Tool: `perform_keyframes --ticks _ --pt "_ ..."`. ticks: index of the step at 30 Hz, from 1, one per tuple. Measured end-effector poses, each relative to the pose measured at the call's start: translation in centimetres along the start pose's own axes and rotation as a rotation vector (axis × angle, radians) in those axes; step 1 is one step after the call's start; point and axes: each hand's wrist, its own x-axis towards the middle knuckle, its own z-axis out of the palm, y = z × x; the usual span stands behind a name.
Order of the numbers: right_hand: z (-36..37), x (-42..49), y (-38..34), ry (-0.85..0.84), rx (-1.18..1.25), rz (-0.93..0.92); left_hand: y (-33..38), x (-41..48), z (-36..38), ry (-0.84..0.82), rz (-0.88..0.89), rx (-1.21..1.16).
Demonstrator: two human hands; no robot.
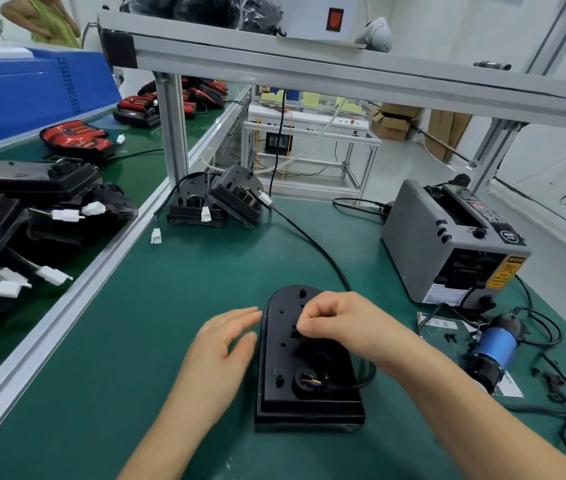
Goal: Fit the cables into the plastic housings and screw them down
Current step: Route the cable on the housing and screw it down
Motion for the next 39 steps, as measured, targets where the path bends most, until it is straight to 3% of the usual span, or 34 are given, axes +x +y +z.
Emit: perform_keyframes --ticks 5,29,36,39 --pt "0.6 0.8 -0.6 -0.066 -0.129 0.037 -0.9 -0.7 1.0 -0.135 0.003 -0.014" --pt "2.6 1.0 -0.1 0.051 -0.331 -0.012 -1.3 -0.9 1.1 -0.057 0.042 0.029" --pt "2.6 1.0 -0.1 0.055 -0.375 -0.015 -0.8 -2.2 1.2 0.133 0.437 0.418" --pt "2.7 1.0 0.0 0.066 -0.395 -0.021 -1.1 -2.4 1.3 0.174 0.518 0.551"
